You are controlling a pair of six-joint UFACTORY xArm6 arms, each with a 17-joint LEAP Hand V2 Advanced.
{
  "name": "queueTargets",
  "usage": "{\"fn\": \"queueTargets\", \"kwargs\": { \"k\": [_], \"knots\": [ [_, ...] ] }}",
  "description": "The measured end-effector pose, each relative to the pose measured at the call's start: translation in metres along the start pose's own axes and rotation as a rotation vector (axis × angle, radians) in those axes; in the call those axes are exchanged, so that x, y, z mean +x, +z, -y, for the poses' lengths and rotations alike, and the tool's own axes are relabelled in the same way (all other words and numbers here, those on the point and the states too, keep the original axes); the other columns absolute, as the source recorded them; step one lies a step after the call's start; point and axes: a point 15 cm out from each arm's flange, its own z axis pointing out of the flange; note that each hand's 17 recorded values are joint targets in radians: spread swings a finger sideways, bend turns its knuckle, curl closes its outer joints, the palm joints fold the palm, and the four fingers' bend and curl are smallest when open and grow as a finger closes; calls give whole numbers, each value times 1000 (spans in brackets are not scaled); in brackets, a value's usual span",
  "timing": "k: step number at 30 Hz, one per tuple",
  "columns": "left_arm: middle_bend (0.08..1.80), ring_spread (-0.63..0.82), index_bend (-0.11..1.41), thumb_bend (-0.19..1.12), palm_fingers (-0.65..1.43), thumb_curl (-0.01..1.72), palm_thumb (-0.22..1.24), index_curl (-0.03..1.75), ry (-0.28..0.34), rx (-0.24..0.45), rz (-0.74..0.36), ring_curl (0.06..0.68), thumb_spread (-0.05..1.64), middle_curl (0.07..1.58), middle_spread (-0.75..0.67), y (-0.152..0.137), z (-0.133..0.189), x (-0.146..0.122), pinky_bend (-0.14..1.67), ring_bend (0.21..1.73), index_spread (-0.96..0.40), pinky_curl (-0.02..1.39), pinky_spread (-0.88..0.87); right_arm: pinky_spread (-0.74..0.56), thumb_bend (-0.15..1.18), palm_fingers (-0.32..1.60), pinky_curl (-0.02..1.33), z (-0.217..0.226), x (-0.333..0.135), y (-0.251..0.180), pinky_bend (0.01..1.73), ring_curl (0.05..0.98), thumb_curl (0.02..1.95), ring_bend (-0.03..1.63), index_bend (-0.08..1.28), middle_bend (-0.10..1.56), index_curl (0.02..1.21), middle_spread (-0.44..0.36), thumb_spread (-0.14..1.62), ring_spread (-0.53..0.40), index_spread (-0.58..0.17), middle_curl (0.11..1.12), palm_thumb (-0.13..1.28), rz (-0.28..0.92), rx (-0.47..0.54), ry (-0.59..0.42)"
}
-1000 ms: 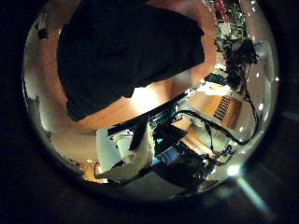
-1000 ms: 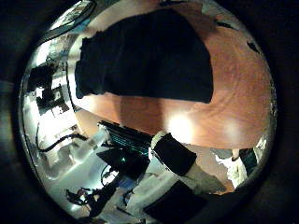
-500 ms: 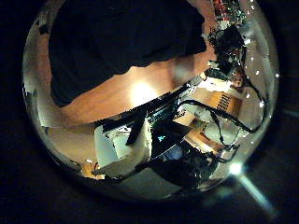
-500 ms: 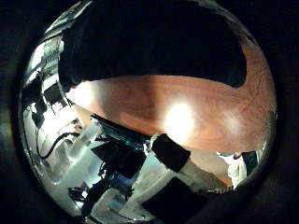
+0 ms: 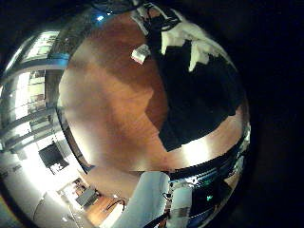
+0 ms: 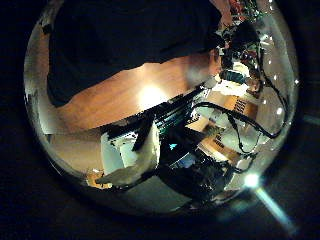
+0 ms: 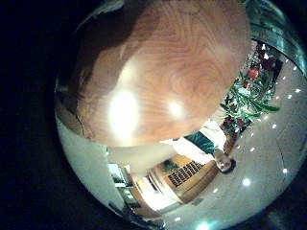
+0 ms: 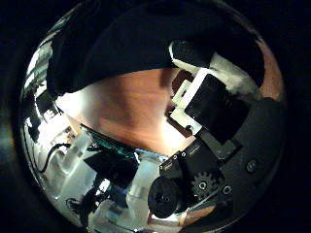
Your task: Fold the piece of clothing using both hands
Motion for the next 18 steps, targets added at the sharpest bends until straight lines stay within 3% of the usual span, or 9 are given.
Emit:
{"fn": "queueTargets", "kwargs": {
  "k": [7,10,18],
  "knots": [
    [178,238,188,-20,115,294,327,392,3,-28,-3,238,1113,317,240,11,-9,2,454,722,-23,377,270,-243,43,1131,686,-20,41,6,1255,632,549,1295,868,1106,849,-235,1067,-238,-429,831,1033,4,46,93],
    [178,232,190,-20,125,293,330,393,14,-51,-5,235,1121,315,236,21,-14,9,444,713,-29,373,264,-232,31,1086,726,-28,61,7,1282,659,569,1336,909,1150,893,-227,1092,-233,-413,862,1034,6,63,135],
    [177,228,186,-20,141,292,336,395,32,-74,-11,232,1136,309,232,45,-9,21,434,704,-32,366,258,-217,-2,1029,802,-36,102,-35,1299,699,611,1380,945,1190,964,-212,1140,-224,-385,912,1032,-26,247,227]
  ]
}}
